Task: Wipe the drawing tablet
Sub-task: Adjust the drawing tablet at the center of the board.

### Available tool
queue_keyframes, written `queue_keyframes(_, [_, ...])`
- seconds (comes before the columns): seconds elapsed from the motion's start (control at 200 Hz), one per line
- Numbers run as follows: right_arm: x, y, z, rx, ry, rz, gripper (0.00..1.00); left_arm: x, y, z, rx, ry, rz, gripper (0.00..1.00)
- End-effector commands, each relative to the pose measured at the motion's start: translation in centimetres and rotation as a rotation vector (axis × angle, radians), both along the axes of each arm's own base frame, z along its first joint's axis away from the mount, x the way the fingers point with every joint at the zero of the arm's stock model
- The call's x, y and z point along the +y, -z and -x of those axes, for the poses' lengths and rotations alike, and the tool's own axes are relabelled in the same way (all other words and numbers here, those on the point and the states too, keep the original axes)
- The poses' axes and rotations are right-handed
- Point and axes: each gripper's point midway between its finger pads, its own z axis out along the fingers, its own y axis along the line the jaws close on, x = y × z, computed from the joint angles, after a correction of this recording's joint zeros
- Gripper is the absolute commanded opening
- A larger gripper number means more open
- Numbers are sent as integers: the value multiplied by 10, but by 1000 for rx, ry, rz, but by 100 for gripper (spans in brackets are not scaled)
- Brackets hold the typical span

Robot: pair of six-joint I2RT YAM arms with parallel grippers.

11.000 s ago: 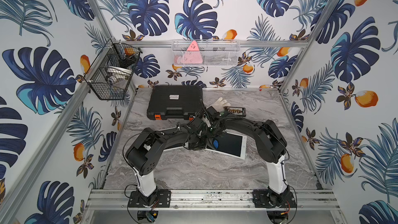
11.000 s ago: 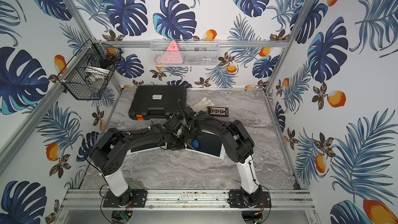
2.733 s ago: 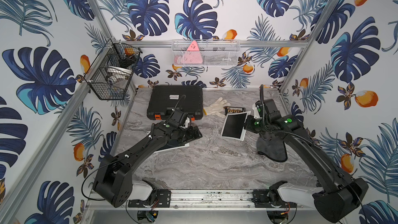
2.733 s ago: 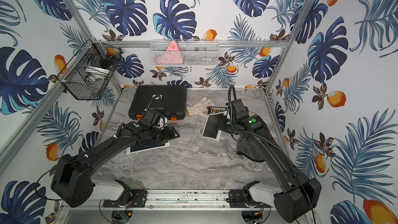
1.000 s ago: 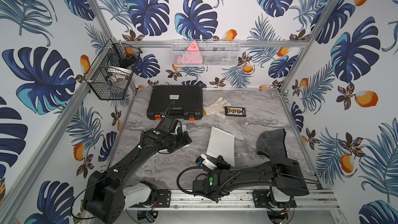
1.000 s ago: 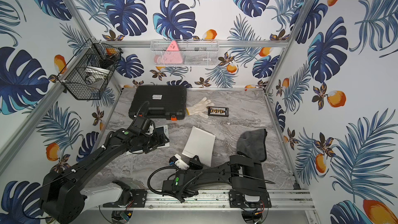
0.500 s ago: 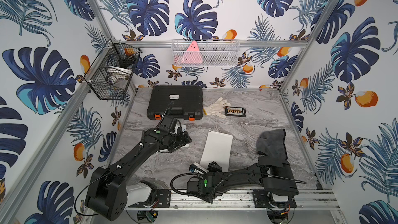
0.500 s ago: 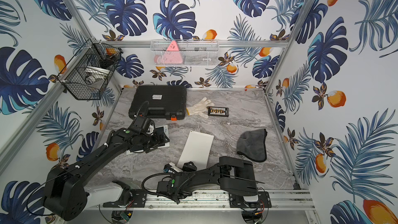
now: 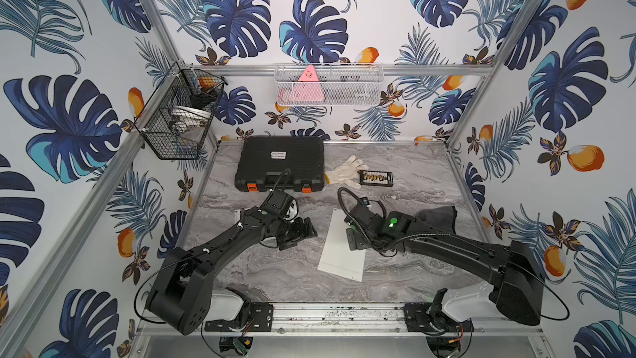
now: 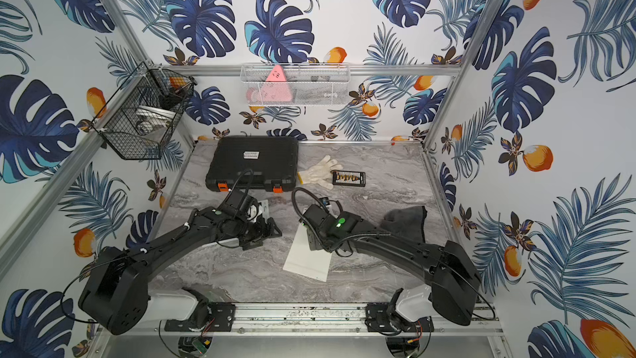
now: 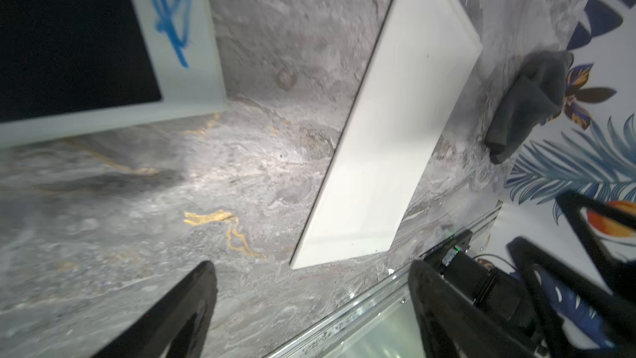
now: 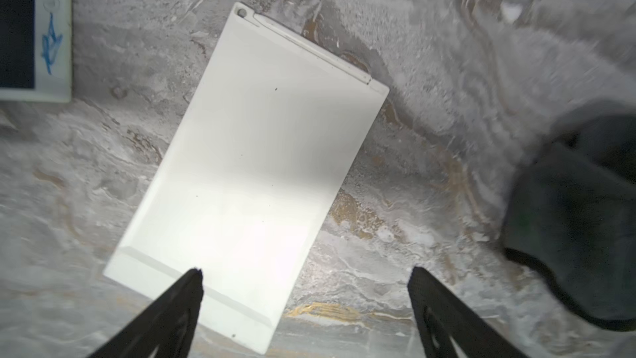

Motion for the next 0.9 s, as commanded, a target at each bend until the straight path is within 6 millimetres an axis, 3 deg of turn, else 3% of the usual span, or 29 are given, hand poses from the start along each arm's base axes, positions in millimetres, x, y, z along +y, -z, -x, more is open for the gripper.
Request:
queue_keyframes(0.0, [2, 8, -14, 167, 186, -226, 96, -22, 6, 12, -3, 72, 38, 96])
queue_keyframes(0.11, [-17, 26, -35, 248, 353, -349, 96, -30, 16, 23, 5, 102, 31, 98])
queue_keyframes(0.32, [-17, 64, -67, 345, 432, -440, 94, -37, 34, 37, 36, 138, 25, 99])
queue_keyframes(0.575, [10, 96, -84, 456, 412, -476, 92, -70, 46, 43, 48, 176, 73, 99])
queue_keyframes(0.605, [20, 88, -95, 443, 395, -509, 92, -76, 46, 45, 49, 183, 81, 99])
queue_keyframes(0.721, [45, 84, -106, 464, 333, -557, 91, -102, 49, 51, 50, 222, 102, 99])
queue_keyframes(0.896, [78, 79, -109, 549, 226, -629, 90, -137, 54, 53, 35, 278, 104, 99])
